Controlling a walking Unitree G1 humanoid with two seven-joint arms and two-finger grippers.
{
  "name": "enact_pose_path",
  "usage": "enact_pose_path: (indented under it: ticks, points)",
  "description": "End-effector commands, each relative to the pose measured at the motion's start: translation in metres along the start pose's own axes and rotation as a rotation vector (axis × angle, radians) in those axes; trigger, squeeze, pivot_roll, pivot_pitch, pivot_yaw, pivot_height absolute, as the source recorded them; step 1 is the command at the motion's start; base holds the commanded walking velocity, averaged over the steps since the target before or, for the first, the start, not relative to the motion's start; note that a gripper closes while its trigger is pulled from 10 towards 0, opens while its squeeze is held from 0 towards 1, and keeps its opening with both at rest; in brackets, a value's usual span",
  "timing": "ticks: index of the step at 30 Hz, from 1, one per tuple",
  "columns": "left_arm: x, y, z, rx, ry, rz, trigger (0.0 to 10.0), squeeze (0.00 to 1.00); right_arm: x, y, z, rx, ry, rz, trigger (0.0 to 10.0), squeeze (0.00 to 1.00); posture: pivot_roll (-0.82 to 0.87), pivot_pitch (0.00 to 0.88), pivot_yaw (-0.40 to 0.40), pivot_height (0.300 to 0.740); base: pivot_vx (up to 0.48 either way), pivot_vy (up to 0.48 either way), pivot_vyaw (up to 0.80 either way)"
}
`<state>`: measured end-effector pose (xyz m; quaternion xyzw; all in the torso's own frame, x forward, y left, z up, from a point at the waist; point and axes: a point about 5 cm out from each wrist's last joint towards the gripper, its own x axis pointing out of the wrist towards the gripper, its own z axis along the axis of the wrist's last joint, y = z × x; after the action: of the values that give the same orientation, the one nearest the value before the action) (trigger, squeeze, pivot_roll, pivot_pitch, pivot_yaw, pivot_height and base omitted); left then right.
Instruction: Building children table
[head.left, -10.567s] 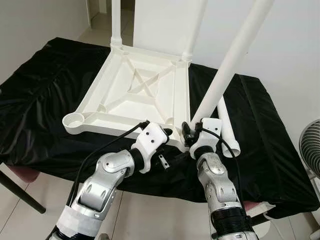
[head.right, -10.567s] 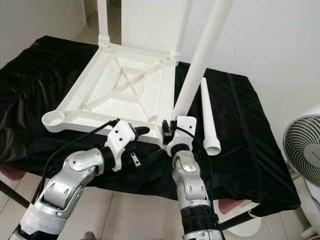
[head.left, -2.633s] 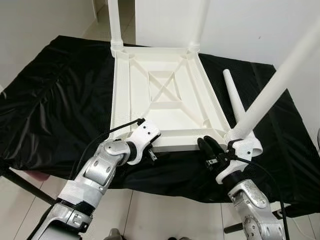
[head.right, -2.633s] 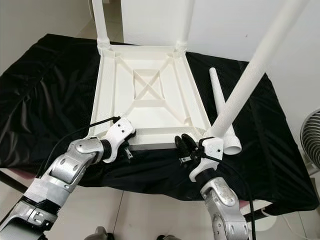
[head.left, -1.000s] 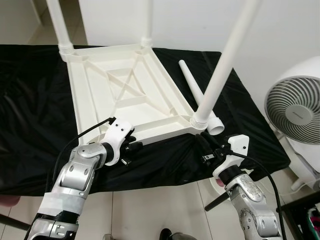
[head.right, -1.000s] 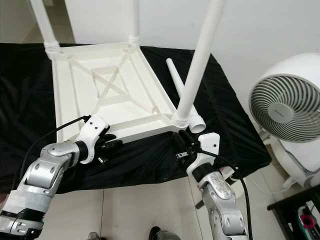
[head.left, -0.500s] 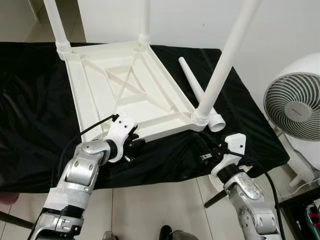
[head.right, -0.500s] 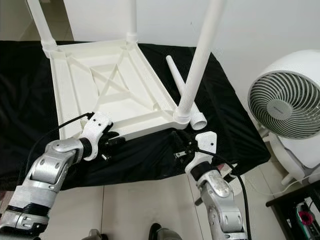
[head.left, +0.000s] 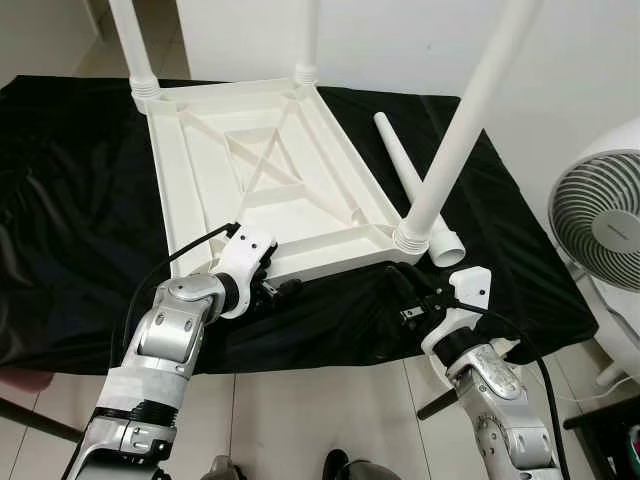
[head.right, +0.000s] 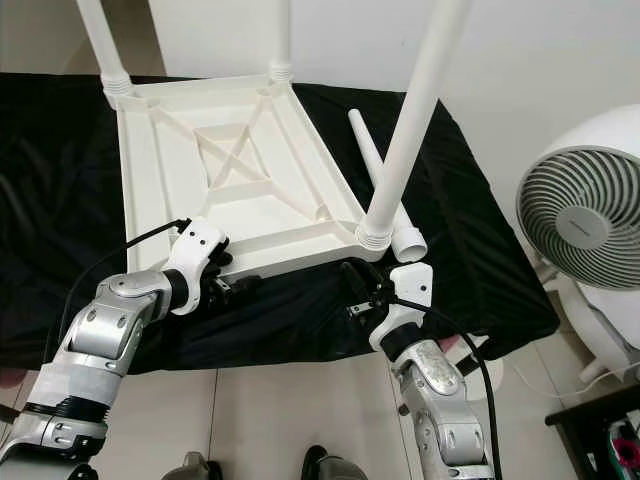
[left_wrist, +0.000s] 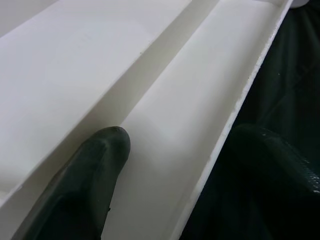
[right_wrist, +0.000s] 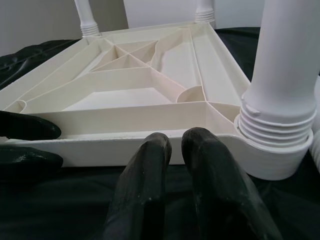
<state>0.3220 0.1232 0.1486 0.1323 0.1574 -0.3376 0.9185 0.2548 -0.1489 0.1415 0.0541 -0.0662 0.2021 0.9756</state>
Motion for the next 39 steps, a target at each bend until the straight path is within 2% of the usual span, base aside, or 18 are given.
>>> enact_pose_path:
  ticks: [1,8,9,10,11,12,13,16,17,21,22,23,24,29,32,39]
  points:
    - [-0.004,0.016,0.005,0.015,-0.027,0.24,10.0,0.0,-0.002,0.0,0.0,-0.003,-0.003,-0.001,10.0,0.0,0.09,0.109,-0.046,0.74,0.0,0.0,0.0]
    - [-0.004,0.011,0.01,0.045,-0.047,0.212,10.0,0.0,-0.001,0.0,0.0,-0.005,-0.003,0.004,10.0,0.0,0.1,0.114,-0.051,0.74,0.0,0.0,0.0]
    - [-0.004,0.014,0.008,0.03,-0.03,0.233,9.3,0.0,0.0,0.0,0.0,-0.007,-0.004,0.004,10.0,0.0,0.1,0.114,-0.051,0.74,0.0,0.0,0.0]
    - [-0.004,0.014,0.008,0.03,-0.03,0.233,9.3,0.0,0.0,0.0,0.0,-0.007,-0.004,0.004,10.0,0.0,0.1,0.114,-0.051,0.74,0.0,0.0,0.0]
    - [-0.004,0.015,0.007,0.025,-0.022,0.241,5.5,0.0,0.0,0.0,0.0,-0.008,-0.004,0.004,10.0,0.0,0.1,0.114,-0.052,0.74,0.0,0.0,0.0]
    - [-0.004,0.015,0.007,0.025,-0.022,0.241,5.5,0.0,0.0,0.0,0.0,-0.008,-0.004,0.004,10.0,0.0,0.1,0.114,-0.052,0.74,0.0,0.0,0.0]
    - [-0.005,0.016,0.006,0.023,-0.021,0.244,4.6,0.0,0.0,0.0,0.0,-0.008,-0.005,0.004,10.0,0.0,0.1,0.114,-0.052,0.74,0.0,0.0,0.0]
    - [-0.005,0.016,0.006,0.024,-0.023,0.244,4.6,0.0,0.0,0.0,0.0,-0.007,-0.005,0.004,10.0,0.0,0.1,0.114,-0.052,0.74,0.0,0.0,0.0]
    - [-0.006,0.015,0.006,0.024,-0.026,0.243,0.0,0.0,0.0,0.0,0.0,-0.007,-0.005,0.004,10.0,0.0,0.1,0.116,-0.053,0.74,0.0,0.0,0.0]
    - [-0.006,0.015,0.002,0.045,-0.01,0.243,0.0,0.0,0.0,0.0,0.0,-0.008,-0.004,0.005,10.0,0.0,0.1,0.117,-0.053,0.74,0.0,0.0,0.0]
    - [-0.006,0.013,0.002,0.058,-0.014,0.228,1.8,0.0,0.0,-0.001,0.0,-0.009,-0.003,0.005,10.0,0.0,0.1,0.119,-0.056,0.74,0.0,0.0,0.0]
    - [-0.006,0.013,0.002,0.058,-0.014,0.228,1.8,0.0,0.0,-0.001,0.0,-0.009,-0.003,0.005,10.0,0.0,0.1,0.119,-0.056,0.74,0.0,0.0,0.0]
    - [-0.007,0.009,0.002,0.076,-0.023,0.192,0.0,0.0,0.0,-0.001,0.0,-0.011,-0.002,0.007,10.0,0.0,0.1,0.12,-0.056,0.74,0.0,0.0,0.0]
    - [-0.01,0.002,0.001,0.112,-0.039,0.109,0.0,0.0,0.0,-0.001,0.001,-0.013,0.0,0.009,10.0,0.0,0.1,0.12,-0.056,0.74,0.0,0.0,0.0]
    - [-0.015,-0.006,0.0,0.155,-0.042,0.007,0.0,0.0,0.0,-0.001,0.001,-0.017,-0.001,0.011,10.0,0.0,0.1,0.122,-0.053,0.74,0.0,0.0,0.0]
    - [-0.021,-0.005,0.001,0.172,-0.039,-0.02,0.0,0.0,0.0,-0.002,0.001,-0.02,0.0,0.008,10.0,0.0,0.09,0.121,-0.047,0.74,0.0,0.0,0.0]
